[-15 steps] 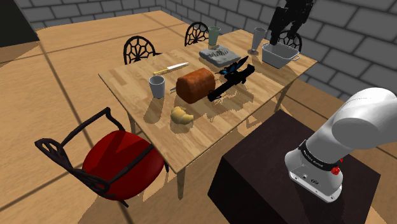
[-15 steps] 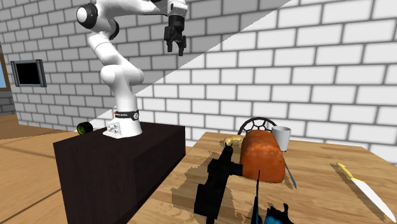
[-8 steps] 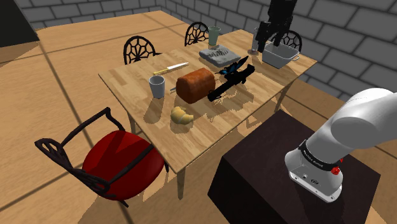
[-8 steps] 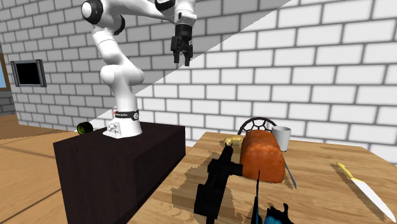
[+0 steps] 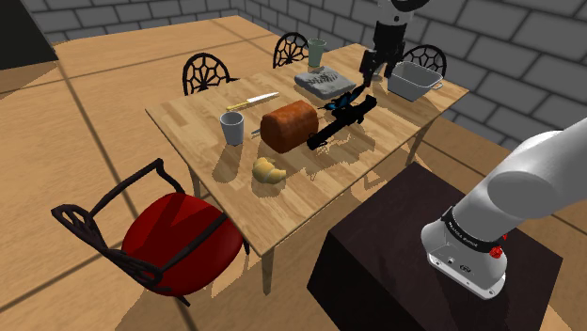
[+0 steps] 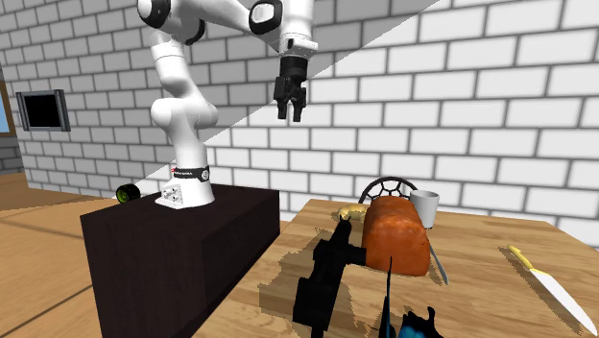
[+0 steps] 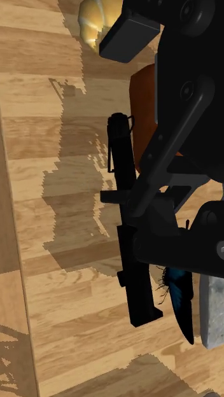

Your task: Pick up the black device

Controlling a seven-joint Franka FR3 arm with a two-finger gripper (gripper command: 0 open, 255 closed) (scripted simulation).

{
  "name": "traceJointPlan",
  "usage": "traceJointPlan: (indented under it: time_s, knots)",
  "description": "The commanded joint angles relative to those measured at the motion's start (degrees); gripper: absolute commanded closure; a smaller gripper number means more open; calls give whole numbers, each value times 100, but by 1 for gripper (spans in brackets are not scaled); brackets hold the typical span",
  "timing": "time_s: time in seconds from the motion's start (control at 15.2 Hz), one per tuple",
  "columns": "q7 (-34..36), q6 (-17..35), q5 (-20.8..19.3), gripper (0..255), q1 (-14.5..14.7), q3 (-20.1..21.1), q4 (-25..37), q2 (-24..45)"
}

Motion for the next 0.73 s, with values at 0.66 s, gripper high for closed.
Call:
traceJointPlan:
  time_s: [0.66]
  knots:
    - [-588,1315,-69,0,-246,-330,1075,2433]
